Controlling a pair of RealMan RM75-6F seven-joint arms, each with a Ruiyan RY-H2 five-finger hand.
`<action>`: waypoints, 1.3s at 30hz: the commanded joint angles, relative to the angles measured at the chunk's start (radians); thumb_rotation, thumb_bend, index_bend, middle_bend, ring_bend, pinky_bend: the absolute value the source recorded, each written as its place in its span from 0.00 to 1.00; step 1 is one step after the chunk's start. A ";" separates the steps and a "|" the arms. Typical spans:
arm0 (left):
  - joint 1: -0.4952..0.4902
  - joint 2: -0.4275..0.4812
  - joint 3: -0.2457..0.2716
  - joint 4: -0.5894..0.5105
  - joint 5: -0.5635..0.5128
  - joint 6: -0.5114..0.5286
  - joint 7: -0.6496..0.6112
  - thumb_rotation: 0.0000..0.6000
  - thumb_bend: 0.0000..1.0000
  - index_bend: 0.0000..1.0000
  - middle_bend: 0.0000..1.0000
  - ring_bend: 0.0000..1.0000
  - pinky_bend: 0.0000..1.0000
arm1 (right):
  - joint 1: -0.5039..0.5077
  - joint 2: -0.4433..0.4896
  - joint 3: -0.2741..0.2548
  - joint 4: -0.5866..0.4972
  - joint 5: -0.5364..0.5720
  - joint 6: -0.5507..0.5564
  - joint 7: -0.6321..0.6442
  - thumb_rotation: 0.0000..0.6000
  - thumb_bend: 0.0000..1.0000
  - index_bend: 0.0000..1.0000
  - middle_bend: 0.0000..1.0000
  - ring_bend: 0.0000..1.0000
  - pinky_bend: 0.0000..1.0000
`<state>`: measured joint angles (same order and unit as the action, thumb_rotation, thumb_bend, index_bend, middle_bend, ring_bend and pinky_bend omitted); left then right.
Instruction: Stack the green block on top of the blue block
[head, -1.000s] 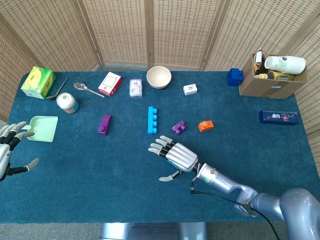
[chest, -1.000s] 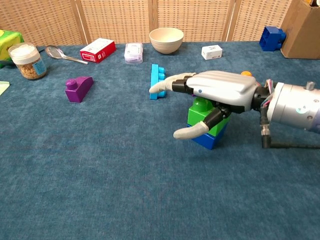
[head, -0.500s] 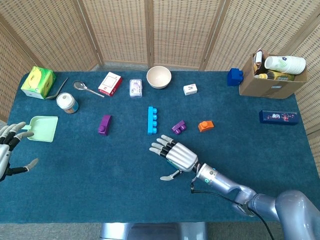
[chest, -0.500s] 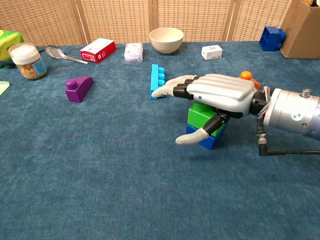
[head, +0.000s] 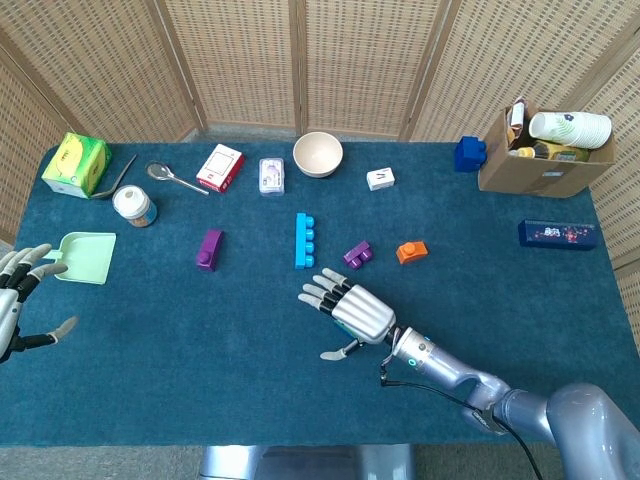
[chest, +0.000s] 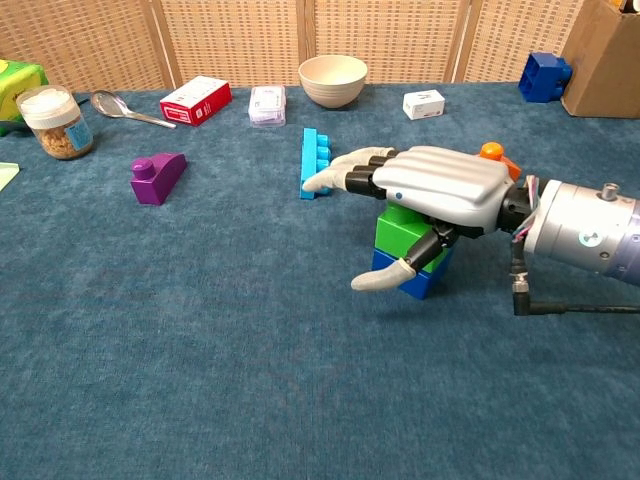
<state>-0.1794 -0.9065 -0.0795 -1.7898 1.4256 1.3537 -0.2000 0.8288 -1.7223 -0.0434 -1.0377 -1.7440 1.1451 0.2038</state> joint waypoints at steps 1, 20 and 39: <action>0.000 0.000 0.000 0.001 0.000 -0.001 0.000 0.91 0.30 0.23 0.09 0.00 0.00 | -0.001 -0.004 0.001 0.006 0.000 0.001 -0.002 0.27 0.18 0.05 0.10 0.00 0.00; -0.001 0.002 0.003 0.000 0.000 -0.005 0.001 0.91 0.31 0.23 0.09 0.00 0.00 | -0.013 -0.037 -0.002 0.063 -0.010 0.021 -0.039 0.30 0.18 0.05 0.10 0.00 0.00; 0.004 0.001 0.004 0.003 0.002 0.000 -0.005 0.91 0.30 0.23 0.09 0.00 0.00 | -0.005 -0.028 0.007 0.046 -0.001 0.006 -0.040 0.29 0.18 0.05 0.10 0.00 0.00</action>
<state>-0.1758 -0.9052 -0.0751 -1.7866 1.4275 1.3533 -0.2044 0.8198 -1.7552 -0.0392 -0.9867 -1.7428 1.1511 0.1668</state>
